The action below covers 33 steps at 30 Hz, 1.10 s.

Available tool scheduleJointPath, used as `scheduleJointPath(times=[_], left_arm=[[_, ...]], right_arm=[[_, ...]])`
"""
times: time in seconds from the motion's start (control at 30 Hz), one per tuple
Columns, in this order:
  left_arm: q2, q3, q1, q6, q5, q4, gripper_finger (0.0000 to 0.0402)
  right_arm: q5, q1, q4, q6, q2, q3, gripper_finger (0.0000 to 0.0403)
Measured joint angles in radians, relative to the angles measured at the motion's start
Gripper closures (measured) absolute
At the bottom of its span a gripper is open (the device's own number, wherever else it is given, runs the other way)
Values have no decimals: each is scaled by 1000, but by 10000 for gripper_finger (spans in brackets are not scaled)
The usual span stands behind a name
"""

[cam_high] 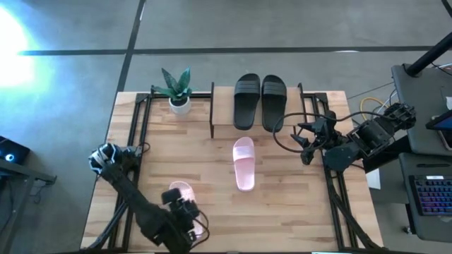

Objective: Pick and place slides into the shelf
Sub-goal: Put the right pink slipper under the shelf

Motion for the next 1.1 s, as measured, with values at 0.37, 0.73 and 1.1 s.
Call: scheduleJointPath(times=[0.37, 0.73, 1.1], left_arm=[[-68, -49, -148, -823, 94, -206, 292], [-108, -180, -135, -950, 234, -75, 396], [-107, -486, -53, -959, 202, 119, 400]], right_arm=[[-3, -4, 4, 3, 0, -20, 188], [-181, -49, 14, 49, 7, -64, 188], [-231, -51, 52, 62, 88, -66, 188]])
